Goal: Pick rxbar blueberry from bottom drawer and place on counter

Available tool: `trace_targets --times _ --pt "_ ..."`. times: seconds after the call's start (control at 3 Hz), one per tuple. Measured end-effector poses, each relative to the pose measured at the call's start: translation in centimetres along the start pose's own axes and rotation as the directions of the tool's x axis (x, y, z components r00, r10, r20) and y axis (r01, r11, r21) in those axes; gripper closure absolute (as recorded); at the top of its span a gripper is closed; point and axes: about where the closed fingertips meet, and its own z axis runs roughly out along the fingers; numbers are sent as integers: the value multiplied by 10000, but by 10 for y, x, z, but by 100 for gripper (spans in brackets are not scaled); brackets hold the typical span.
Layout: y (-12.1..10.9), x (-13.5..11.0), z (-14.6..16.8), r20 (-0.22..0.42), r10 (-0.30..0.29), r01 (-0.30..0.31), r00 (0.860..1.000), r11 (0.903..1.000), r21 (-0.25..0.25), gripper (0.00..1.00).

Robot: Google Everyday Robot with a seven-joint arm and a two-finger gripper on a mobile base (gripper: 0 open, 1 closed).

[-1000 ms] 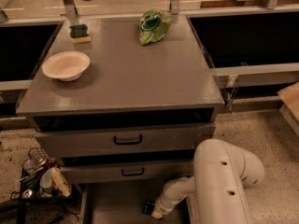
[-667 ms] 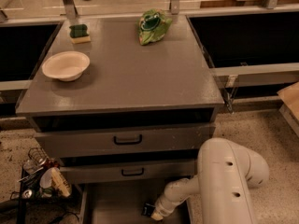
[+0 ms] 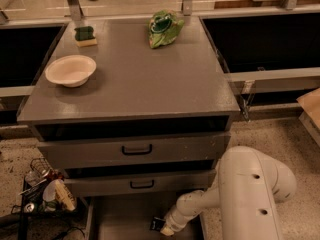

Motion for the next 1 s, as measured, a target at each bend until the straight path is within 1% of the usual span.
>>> trace_targets --times 0.33,0.67,1.0 --pt "7 -6 -19 57 -179 179 9998 9998 39 100" --pt "21 -20 -66 -142 -661 664 9977 9976 181 100" --pt "21 -20 -66 -142 -661 664 9977 9976 181 100"
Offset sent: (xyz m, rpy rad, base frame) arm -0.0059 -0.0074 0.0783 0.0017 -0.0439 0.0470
